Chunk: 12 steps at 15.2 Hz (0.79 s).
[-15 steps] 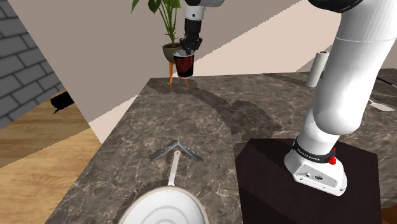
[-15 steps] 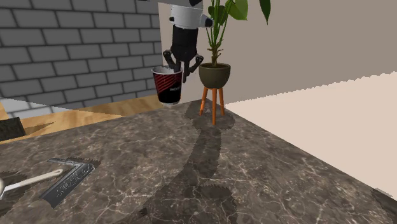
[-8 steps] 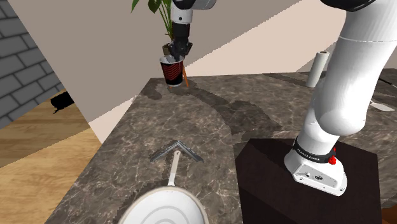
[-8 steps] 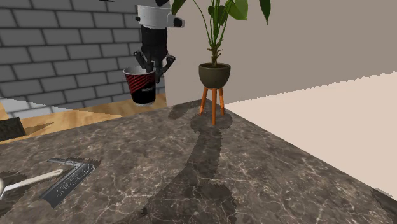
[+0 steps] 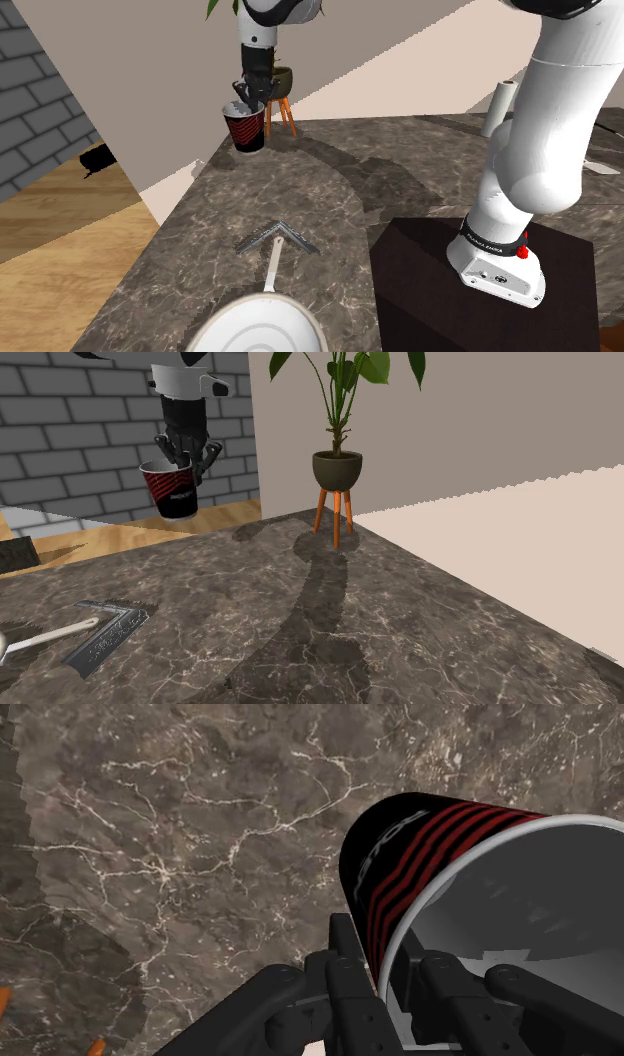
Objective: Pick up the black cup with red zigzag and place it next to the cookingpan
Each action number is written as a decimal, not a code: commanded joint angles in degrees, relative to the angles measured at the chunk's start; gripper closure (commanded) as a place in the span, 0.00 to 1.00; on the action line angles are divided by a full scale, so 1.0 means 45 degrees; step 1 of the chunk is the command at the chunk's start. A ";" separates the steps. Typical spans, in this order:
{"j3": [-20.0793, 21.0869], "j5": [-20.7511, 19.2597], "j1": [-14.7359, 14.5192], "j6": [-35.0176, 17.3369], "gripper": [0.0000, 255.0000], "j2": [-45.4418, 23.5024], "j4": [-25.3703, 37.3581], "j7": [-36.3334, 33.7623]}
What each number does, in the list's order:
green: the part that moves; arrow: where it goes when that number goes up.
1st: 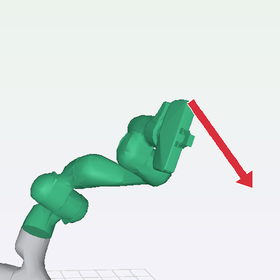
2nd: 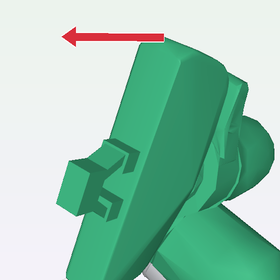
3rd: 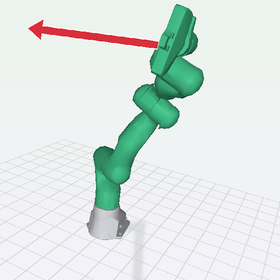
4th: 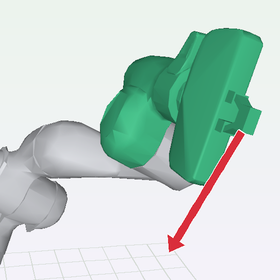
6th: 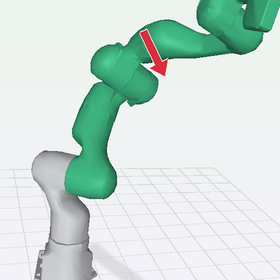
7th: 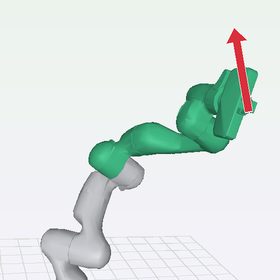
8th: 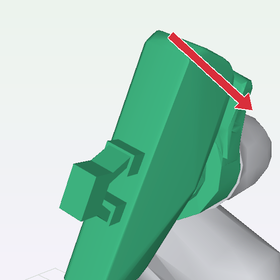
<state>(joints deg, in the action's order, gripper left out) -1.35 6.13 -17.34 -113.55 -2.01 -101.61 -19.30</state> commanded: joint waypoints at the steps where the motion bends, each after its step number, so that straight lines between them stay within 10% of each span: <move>1: 0.0271 -0.0124 -0.0298 0.0028 1.00 -0.0105 0.0202 -0.0639; 12: 0.1589 -0.1002 -0.2045 0.0296 1.00 -0.1874 0.2446 -0.3946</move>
<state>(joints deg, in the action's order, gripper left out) 5.32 2.07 -25.75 -112.39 -9.75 -91.57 -35.61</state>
